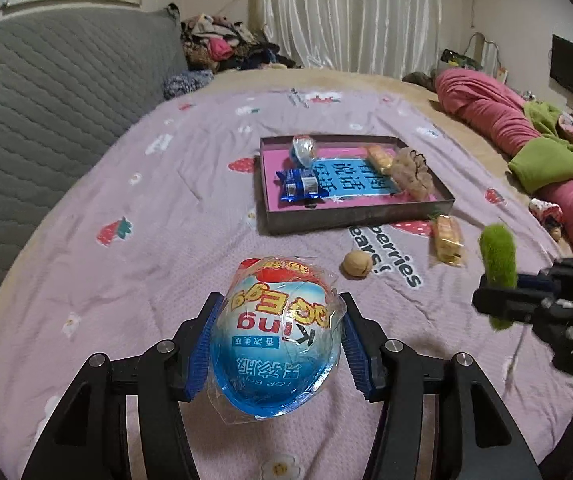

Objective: Organize objects
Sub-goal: 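Lift the egg with the left gripper while the right carries the green ring toward the tray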

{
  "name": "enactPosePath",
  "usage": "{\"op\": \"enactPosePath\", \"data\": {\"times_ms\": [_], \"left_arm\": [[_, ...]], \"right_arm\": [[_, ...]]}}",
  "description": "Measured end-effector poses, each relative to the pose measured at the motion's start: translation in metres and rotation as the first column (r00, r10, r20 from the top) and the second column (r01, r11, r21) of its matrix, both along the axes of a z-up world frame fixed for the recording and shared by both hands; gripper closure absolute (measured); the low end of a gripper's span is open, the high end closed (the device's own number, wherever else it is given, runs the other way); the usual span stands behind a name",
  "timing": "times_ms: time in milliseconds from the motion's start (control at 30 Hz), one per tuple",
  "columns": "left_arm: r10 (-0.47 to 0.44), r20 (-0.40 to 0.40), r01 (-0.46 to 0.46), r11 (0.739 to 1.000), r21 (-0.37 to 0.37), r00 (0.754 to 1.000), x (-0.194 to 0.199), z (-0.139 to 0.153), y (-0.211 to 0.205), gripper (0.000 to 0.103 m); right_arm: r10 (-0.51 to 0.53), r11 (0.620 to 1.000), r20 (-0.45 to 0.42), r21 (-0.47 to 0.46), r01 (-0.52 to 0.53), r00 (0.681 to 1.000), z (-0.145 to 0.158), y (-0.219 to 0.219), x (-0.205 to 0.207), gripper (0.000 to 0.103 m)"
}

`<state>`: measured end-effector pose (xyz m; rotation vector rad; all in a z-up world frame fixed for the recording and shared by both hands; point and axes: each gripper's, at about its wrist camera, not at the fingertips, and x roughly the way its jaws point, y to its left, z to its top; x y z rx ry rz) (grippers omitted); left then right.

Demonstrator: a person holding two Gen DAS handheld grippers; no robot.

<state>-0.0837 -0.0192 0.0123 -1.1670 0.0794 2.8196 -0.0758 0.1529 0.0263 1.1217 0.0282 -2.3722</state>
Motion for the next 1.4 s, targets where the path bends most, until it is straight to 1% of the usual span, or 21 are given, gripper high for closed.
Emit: {"op": "enactPosePath", "data": {"times_ms": [133, 367, 533, 633, 767, 833, 967, 1233, 1400], "left_arm": [[-0.005, -0.027, 0.005, 1.0, 0.002, 1.0, 0.018, 0.011, 0.004, 0.045], [-0.015, -0.058, 0.015, 1.0, 0.0, 0.998, 0.032, 0.023, 0.009, 0.045], [-0.011, -0.073, 0.011, 1.0, -0.007, 0.997, 0.036, 0.033, 0.011, 0.045], [-0.005, -0.089, 0.005, 1.0, -0.008, 0.996, 0.04, 0.039, 0.011, 0.045], [0.008, -0.096, -0.007, 1.0, 0.004, 0.995, 0.044, 0.043, 0.008, 0.045], [0.014, -0.098, -0.015, 1.0, -0.003, 0.995, 0.044, 0.045, 0.007, 0.045], [0.028, -0.105, -0.028, 1.0, 0.007, 0.994, 0.046, 0.049, 0.006, 0.045], [0.025, -0.118, -0.025, 1.0, 0.0, 0.993, 0.048, 0.06, 0.012, 0.045], [0.012, -0.132, -0.014, 1.0, -0.009, 0.991, 0.044, 0.07, 0.019, 0.045]], "right_arm": [[-0.03, 0.999, -0.048, -0.035, 0.029, 0.998, 0.019, 0.006, 0.016, 0.09], [-0.059, 0.996, -0.126, -0.08, 0.049, 0.99, 0.041, 0.011, 0.036, 0.09], [-0.061, 0.997, -0.15, -0.065, 0.052, 0.987, 0.052, 0.009, 0.036, 0.09], [-0.069, 0.996, -0.17, -0.072, 0.058, 0.983, 0.06, 0.009, 0.04, 0.09], [-0.084, 0.994, -0.17, -0.085, 0.07, 0.982, 0.064, 0.011, 0.043, 0.09], [-0.092, 0.994, -0.169, -0.08, 0.08, 0.981, 0.064, 0.012, 0.044, 0.09], [-0.103, 0.993, -0.179, -0.07, 0.092, 0.978, 0.068, 0.013, 0.046, 0.09], [-0.118, 0.991, -0.187, -0.079, 0.105, 0.975, 0.073, 0.019, 0.047, 0.09], [-0.116, 0.993, -0.21, -0.05, 0.108, 0.971, 0.082, 0.022, 0.046, 0.09]]}}
